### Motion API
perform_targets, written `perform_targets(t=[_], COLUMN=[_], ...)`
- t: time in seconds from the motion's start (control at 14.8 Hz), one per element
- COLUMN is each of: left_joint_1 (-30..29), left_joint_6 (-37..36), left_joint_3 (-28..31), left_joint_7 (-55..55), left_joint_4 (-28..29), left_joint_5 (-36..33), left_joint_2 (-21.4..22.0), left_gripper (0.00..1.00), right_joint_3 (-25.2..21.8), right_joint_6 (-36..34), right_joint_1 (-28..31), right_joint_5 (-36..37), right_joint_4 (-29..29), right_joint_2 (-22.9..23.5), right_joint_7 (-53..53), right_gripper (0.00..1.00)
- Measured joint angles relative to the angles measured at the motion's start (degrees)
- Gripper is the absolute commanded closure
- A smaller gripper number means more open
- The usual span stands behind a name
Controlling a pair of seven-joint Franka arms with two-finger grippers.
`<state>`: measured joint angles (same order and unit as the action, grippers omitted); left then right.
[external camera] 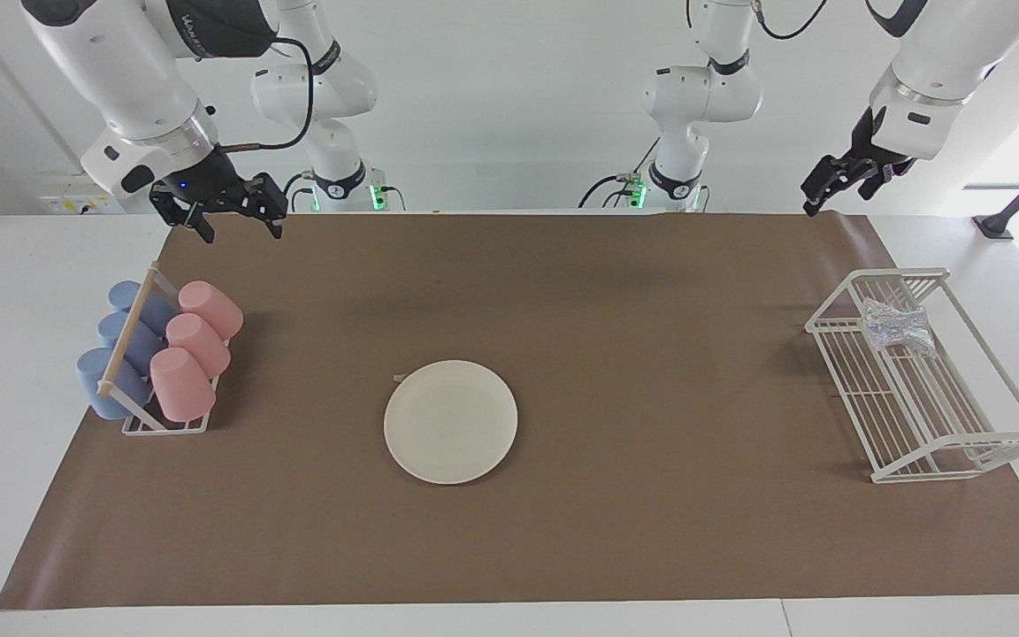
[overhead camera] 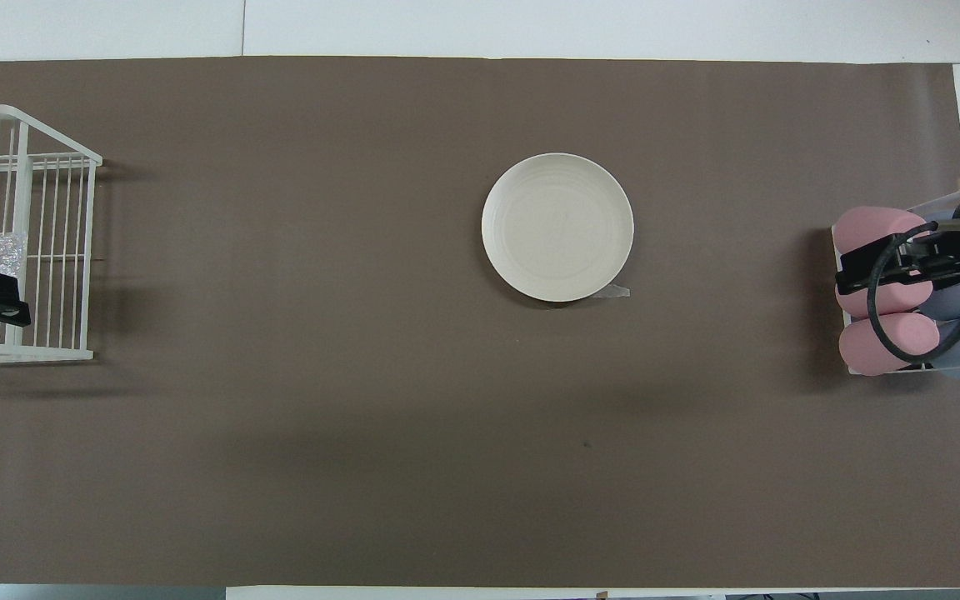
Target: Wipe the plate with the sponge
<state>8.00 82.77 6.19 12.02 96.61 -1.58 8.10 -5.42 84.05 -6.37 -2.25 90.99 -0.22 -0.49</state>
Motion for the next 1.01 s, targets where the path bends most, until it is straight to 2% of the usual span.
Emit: perform_targets(t=[0.27, 0.54, 1.01], left_joint_1=[-1.7, -1.8, -1.8], left_joint_6=[4.0, 6.0, 2.3], left_joint_3=[-0.1, -0.5, -2.9], left_joint_7=[-3.4, -3.5, -3.9], left_joint_4=[0.6, -2.1, -3.1], left_joint_5=[1.2, 1.8, 2.2], left_joint_2=[-1.8, -5.2, -3.5], left_gripper=[0.0, 0.0, 0.0], right_joint_3=[0.0, 0.0, 0.0], right_joint_6=[0.0, 0.0, 0.0], right_joint_1=[0.0, 0.0, 0.0], right_joint_5=[0.0, 0.0, 0.0], right_joint_4=[0.0, 0.0, 0.0], right_joint_2=[0.0, 0.0, 0.0], right_joint_7=[0.0, 0.0, 0.0], right_gripper=[0.0, 0.0, 0.0])
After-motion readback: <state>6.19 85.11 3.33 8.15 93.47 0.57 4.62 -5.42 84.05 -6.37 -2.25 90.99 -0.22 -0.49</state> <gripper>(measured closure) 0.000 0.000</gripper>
